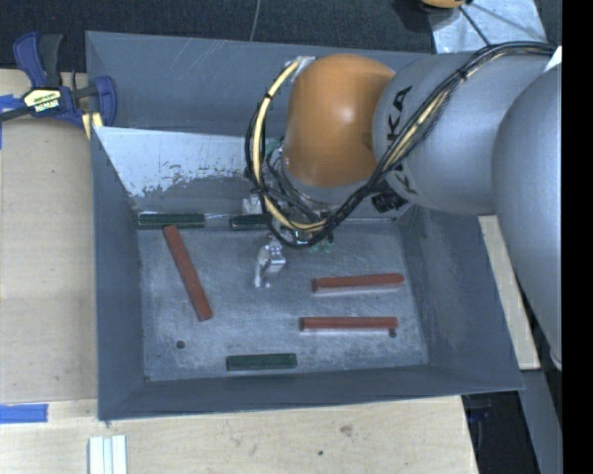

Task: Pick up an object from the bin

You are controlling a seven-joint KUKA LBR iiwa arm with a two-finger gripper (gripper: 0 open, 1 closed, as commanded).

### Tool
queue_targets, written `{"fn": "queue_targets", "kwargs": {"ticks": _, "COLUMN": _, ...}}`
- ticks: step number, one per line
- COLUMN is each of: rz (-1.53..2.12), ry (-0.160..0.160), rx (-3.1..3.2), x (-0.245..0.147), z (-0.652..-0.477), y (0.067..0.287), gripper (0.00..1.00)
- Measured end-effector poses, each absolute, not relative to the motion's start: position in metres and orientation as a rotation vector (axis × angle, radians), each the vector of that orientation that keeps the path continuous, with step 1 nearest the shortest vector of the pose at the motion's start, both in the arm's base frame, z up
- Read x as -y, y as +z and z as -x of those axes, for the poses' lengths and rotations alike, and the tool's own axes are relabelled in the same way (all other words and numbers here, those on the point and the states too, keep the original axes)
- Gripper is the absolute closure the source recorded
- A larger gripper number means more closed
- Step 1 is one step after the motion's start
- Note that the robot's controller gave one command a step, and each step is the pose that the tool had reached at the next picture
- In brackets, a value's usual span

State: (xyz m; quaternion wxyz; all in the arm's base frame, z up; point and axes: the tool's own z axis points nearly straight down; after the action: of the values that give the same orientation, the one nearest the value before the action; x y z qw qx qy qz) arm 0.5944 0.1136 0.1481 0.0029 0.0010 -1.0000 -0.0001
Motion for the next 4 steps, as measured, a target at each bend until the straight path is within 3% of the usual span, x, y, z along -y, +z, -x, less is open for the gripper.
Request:
{"fn": "queue_targets", "kwargs": {"ticks": 1, "rz": 0.000, "ry": -0.002, "rx": 3.144, "x": -0.113, "z": -0.596, "y": 0.153, "gripper": 0.00}}
{"fn": "queue_targets", "kwargs": {"ticks": 2, "rz": 0.009, "ry": 0.000, "rx": 3.145, "x": -0.038, "z": -0.613, "y": 0.083, "gripper": 1.00}}
{"fn": "queue_targets", "kwargs": {"ticks": 3, "rz": 0.006, "ry": 0.000, "rx": 3.131, "x": -0.038, "z": -0.610, "y": 0.084, "gripper": 0.00}}
{"fn": "queue_targets", "kwargs": {"ticks": 4, "rz": 0.007, "ry": 0.000, "rx": 3.131, "x": -0.039, "z": -0.610, "y": 0.083, "gripper": 0.00}}
